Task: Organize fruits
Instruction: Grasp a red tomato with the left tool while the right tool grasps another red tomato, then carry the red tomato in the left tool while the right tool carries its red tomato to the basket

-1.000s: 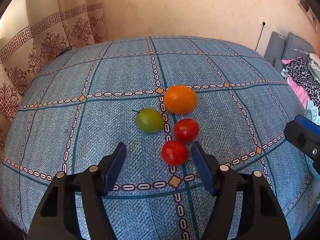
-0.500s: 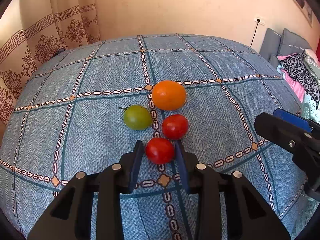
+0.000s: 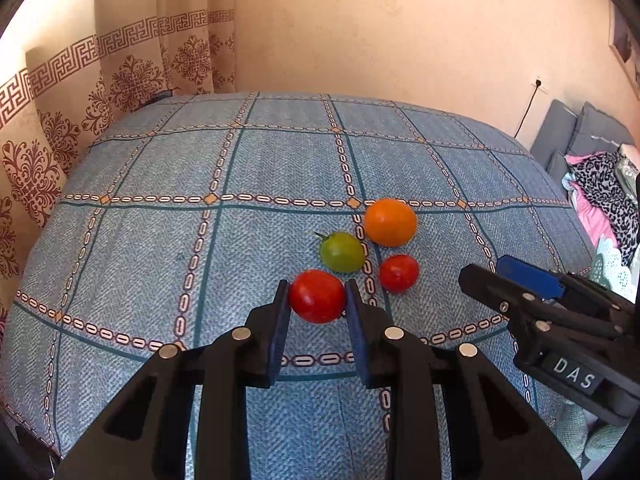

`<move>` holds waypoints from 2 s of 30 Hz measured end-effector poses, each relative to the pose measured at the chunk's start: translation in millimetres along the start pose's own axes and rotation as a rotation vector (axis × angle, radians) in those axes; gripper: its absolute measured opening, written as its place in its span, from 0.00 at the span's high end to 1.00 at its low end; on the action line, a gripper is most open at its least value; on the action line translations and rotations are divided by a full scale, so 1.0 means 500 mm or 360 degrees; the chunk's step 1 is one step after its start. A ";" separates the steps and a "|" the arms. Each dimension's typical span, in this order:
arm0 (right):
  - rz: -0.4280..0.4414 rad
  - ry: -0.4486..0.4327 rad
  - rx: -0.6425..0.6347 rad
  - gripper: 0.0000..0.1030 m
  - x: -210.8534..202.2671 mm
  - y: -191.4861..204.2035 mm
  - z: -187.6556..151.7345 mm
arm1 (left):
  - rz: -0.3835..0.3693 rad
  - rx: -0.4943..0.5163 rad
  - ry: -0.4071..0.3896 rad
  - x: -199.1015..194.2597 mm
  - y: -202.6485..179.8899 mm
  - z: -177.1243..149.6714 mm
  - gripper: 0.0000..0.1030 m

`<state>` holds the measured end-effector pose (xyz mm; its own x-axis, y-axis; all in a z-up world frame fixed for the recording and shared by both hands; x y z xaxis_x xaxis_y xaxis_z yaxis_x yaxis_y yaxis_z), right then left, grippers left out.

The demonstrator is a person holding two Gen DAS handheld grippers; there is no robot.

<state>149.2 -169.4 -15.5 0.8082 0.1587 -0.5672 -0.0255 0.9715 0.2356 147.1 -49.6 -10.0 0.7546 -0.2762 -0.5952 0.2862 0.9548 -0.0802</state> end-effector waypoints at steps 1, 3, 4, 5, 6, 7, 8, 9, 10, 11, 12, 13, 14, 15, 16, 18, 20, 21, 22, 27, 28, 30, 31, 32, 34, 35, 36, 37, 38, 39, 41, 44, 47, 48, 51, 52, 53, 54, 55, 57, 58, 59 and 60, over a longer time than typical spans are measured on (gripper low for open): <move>0.0012 0.0006 -0.0014 0.49 0.005 0.008 -0.001 | 0.0017 -0.0007 -0.0014 -0.004 0.008 0.006 0.73; 0.0028 0.0020 -0.0048 0.49 0.017 0.023 -0.002 | 0.0051 -0.0013 -0.0039 -0.011 0.020 0.016 0.73; 0.0037 0.0029 -0.0061 0.49 0.024 0.030 -0.003 | 0.0059 -0.0018 -0.0047 -0.013 0.026 0.019 0.73; 0.0044 0.0040 -0.0072 0.49 0.031 0.036 -0.005 | 0.0066 -0.0025 -0.0051 -0.014 0.032 0.020 0.73; 0.0047 0.0050 -0.0082 0.49 0.038 0.041 -0.006 | 0.0078 -0.0026 -0.0054 -0.014 0.036 0.022 0.73; 0.0050 0.0060 -0.0089 0.49 0.045 0.047 -0.007 | 0.0091 -0.0024 -0.0058 -0.015 0.039 0.022 0.73; 0.0054 0.0071 -0.0096 0.49 0.052 0.052 -0.009 | 0.0097 -0.0028 -0.0058 -0.015 0.043 0.023 0.73; 0.0059 0.0080 -0.0104 0.49 0.058 0.057 -0.010 | 0.0097 -0.0036 -0.0055 -0.015 0.045 0.024 0.73; 0.0063 0.0087 -0.0115 0.50 0.064 0.062 -0.011 | 0.0099 -0.0043 -0.0052 -0.014 0.047 0.024 0.73; 0.0066 0.0093 -0.0127 0.50 0.069 0.067 -0.012 | 0.0105 -0.0048 -0.0051 -0.013 0.050 0.024 0.73; 0.0068 0.0100 -0.0138 0.52 0.075 0.071 -0.013 | 0.0111 -0.0050 -0.0050 -0.012 0.054 0.022 0.73; 0.0067 0.0107 -0.0147 0.54 0.080 0.073 -0.015 | 0.0117 -0.0052 -0.0049 -0.012 0.055 0.022 0.73; 0.0064 0.0116 -0.0152 0.56 0.087 0.074 -0.016 | 0.0122 -0.0056 -0.0046 -0.011 0.058 0.021 0.73; 0.0062 0.0124 -0.0154 0.57 0.093 0.075 -0.017 | 0.0121 -0.0059 -0.0043 -0.008 0.060 0.021 0.73; 0.0060 0.0131 -0.0156 0.58 0.099 0.075 -0.018 | 0.0120 -0.0062 -0.0040 -0.007 0.060 0.020 0.73; 0.0056 0.0143 -0.0160 0.59 0.110 0.075 -0.021 | 0.0120 -0.0065 -0.0037 -0.006 0.060 0.017 0.73; 0.0051 0.0130 -0.0174 0.60 0.115 0.076 -0.020 | 0.0118 -0.0067 -0.0032 -0.004 0.061 0.016 0.73; 0.0048 0.0127 -0.0179 0.60 0.118 0.077 -0.019 | 0.0118 -0.0068 -0.0030 -0.003 0.061 0.015 0.73; 0.0042 0.0124 -0.0181 0.64 0.120 0.077 -0.018 | 0.0118 -0.0068 -0.0028 -0.002 0.060 0.014 0.73; 0.0026 0.0111 -0.0214 0.72 0.117 0.081 -0.021 | 0.0118 -0.0070 -0.0011 0.005 0.061 0.009 0.73; 0.0018 0.0106 -0.0228 0.72 0.115 0.082 -0.022 | 0.0114 -0.0070 -0.0008 0.006 0.061 0.008 0.73; 0.0008 0.0100 -0.0238 0.72 0.108 0.082 -0.025 | 0.0110 -0.0064 -0.0004 0.007 0.058 0.006 0.73; 0.0007 0.0100 -0.0229 0.73 0.104 0.081 -0.027 | 0.0105 -0.0061 -0.0002 0.008 0.057 0.006 0.73; 0.0007 0.0102 -0.0214 0.73 0.101 0.080 -0.028 | 0.0101 -0.0059 -0.0002 0.008 0.055 0.006 0.73; 0.0009 0.0099 -0.0196 0.73 0.090 0.077 -0.029 | 0.0092 -0.0054 -0.0005 0.008 0.055 0.008 0.73; 0.0006 0.0096 -0.0194 0.73 0.084 0.076 -0.030 | 0.0086 -0.0051 -0.0008 0.007 0.054 0.008 0.73; 0.0005 0.0091 -0.0189 0.73 0.077 0.074 -0.030 | 0.0081 -0.0047 -0.0011 0.005 0.051 0.009 0.73; 0.0006 0.0085 -0.0182 0.73 0.070 0.072 -0.030 | 0.0078 -0.0041 -0.0014 0.004 0.049 0.010 0.73; 0.0003 0.0078 -0.0174 0.73 0.062 0.070 -0.031 | 0.0076 -0.0035 -0.0018 0.002 0.045 0.010 0.73; 0.0001 0.0070 -0.0162 0.73 0.053 0.067 -0.031 | 0.0073 -0.0029 -0.0020 0.000 0.041 0.010 0.73; -0.0002 0.0058 -0.0126 0.73 0.036 0.059 -0.033 | 0.0064 -0.0019 -0.0022 -0.003 0.033 0.010 0.73; -0.0005 0.0032 -0.0091 0.72 0.008 0.051 -0.036 | 0.0048 0.0005 -0.0037 -0.012 0.017 0.011 0.73; -0.0007 -0.0005 -0.0061 0.72 -0.024 0.044 -0.035 | 0.0027 0.0030 -0.0057 -0.026 -0.001 0.013 0.73; -0.0009 -0.0018 -0.0052 0.72 -0.035 0.041 -0.034 | 0.0017 0.0035 -0.0063 -0.033 -0.009 0.011 0.73; -0.0024 -0.0060 -0.0035 0.72 -0.069 0.031 -0.029 | -0.0007 0.0054 -0.0082 -0.053 -0.032 0.007 0.73; -0.0025 -0.0073 -0.0030 0.72 -0.081 0.027 -0.028 | -0.0017 0.0062 -0.0089 -0.060 -0.040 0.005 0.73; -0.0027 -0.0086 -0.0024 0.72 -0.092 0.024 -0.026 | -0.0025 0.0071 -0.0095 -0.067 -0.048 0.003 0.73; -0.0027 -0.0099 -0.0017 0.72 -0.103 0.023 -0.024 | -0.0033 0.0079 -0.0102 -0.075 -0.056 0.000 0.73; -0.0027 -0.0115 -0.0011 0.72 -0.115 0.021 -0.022 | -0.0043 0.0086 -0.0109 -0.083 -0.064 -0.002 0.73; -0.0027 -0.0150 -0.0002 0.72 -0.140 0.016 -0.019 | -0.0058 0.0102 -0.0125 -0.100 -0.080 -0.007 0.73; -0.0029 -0.0169 0.0001 0.72 -0.153 0.014 -0.018 | -0.0065 0.0109 -0.0133 -0.108 -0.086 -0.008 0.73; -0.0033 -0.0187 0.0004 0.72 -0.164 0.013 -0.015 | -0.0072 0.0115 -0.0142 -0.116 -0.094 -0.009 0.73; -0.0038 -0.0205 0.0008 0.72 -0.175 0.011 -0.014 | -0.0076 0.0124 -0.0150 -0.122 -0.100 -0.010 0.73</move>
<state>74.0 -176.8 29.7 0.8773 0.1114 -0.4668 -0.0026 0.9738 0.2275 83.8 -80.0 26.6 0.7901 -0.3340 -0.5140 0.3654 0.9299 -0.0425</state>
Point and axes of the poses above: each gripper's, at about its wrist camera, not at the fingertips, and x roughly the way its jaws point, y to its left, z to its top, the point moved 8 cm from there along x, roughly the way its jaws point, and after that the axes turned 11 degrees about -y, right-handed, at the moved point
